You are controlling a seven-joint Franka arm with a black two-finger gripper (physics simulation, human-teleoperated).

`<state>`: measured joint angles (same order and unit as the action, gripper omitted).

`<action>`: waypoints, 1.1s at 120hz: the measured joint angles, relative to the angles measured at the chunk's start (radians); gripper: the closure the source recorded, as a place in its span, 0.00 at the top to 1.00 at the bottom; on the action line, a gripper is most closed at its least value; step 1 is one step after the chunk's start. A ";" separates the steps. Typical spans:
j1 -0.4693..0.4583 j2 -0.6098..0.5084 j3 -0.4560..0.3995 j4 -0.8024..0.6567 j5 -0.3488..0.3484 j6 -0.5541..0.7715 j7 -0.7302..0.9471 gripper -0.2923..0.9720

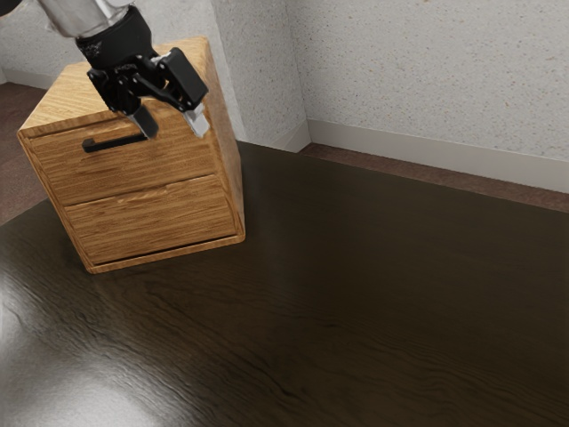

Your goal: Pull the drawer handle with one arm to open the drawer

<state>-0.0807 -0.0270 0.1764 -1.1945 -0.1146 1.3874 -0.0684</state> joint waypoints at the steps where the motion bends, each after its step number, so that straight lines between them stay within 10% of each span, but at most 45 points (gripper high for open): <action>1: 0.002 -0.002 0.000 0.002 -0.001 -0.002 0.000 0.77; 57: 0.049 -0.007 0.003 -0.028 0.014 -0.075 0.006 0.77; 82: -0.002 -0.329 -0.018 -0.451 0.027 0.084 0.019 0.77; 103: -0.009 -0.351 -0.051 -0.488 0.194 0.190 0.067 0.77; 132: -0.009 -0.346 -0.028 -0.533 0.256 0.270 0.190 0.77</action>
<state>-0.0895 -0.3728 0.1482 -1.7272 0.1411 1.6579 0.1220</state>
